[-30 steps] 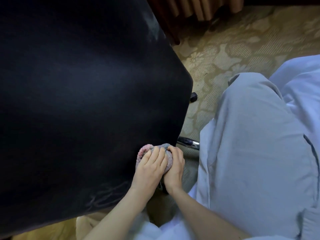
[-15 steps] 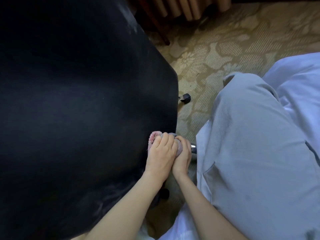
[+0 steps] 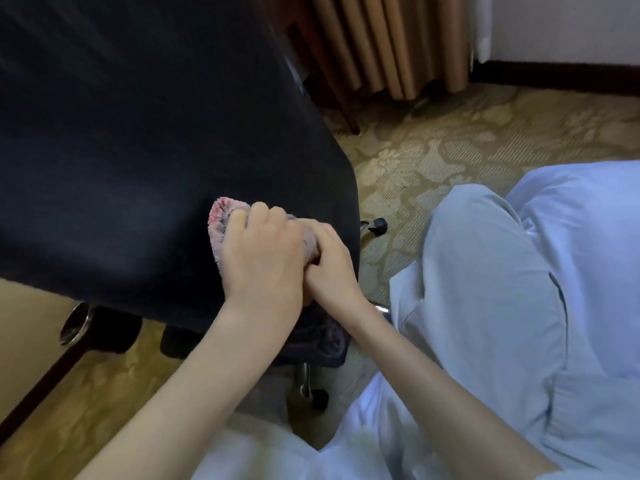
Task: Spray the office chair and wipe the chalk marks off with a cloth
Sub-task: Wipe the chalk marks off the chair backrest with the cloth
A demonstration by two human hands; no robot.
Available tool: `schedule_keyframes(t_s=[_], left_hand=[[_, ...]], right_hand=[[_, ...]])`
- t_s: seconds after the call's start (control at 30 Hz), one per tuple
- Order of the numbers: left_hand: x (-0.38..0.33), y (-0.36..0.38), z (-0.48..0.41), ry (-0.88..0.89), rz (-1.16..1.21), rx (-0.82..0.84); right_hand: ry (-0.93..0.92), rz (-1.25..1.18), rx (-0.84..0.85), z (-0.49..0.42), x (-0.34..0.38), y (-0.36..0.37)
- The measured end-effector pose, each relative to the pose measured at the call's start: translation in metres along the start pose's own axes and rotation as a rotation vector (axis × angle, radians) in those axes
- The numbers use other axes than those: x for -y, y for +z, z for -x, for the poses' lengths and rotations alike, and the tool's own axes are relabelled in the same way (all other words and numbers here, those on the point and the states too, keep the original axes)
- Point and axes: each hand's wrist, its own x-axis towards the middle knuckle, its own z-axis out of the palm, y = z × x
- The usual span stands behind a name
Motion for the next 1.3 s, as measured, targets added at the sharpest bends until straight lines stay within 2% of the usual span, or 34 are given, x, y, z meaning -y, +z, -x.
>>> schedule_keyframes(t_s=[0.13,0.23,0.4,0.47,0.6,0.83,1.0,1.17,1.3], left_hand=[[0.038,-0.017,0.055,-0.143,0.063,-0.331],[0.05,-0.006,0.094,-0.219,0.154,-0.578],[0.04,0.044,0.131,-0.296,0.327,-0.776],[0.028,0.068,0.13,-0.289,0.425,-0.808],[-0.002,0.105,0.122,-0.263,0.507,-0.846],[-0.036,0.151,0.121,-0.23,0.469,-0.816],[-0.054,0.174,0.12,-0.183,0.437,-0.779],[-0.047,0.17,0.119,-0.148,0.443,-0.776],[-0.018,0.132,0.12,-0.243,0.452,-0.819]], right_hand=[[-0.353,0.022,0.114,0.003,0.062,0.003],[-0.535,0.064,0.133,0.01,0.083,0.013],[-0.707,0.231,0.103,0.03,0.067,0.025],[-0.731,0.299,0.105,0.033,0.051,0.021],[-0.663,0.393,0.154,0.034,0.009,0.009],[-0.636,0.443,0.135,0.048,-0.036,0.007],[-0.483,0.499,0.145,0.059,-0.067,0.005],[-0.459,0.497,0.104,0.06,-0.062,0.011],[-0.541,0.429,0.048,0.049,-0.017,0.023]])
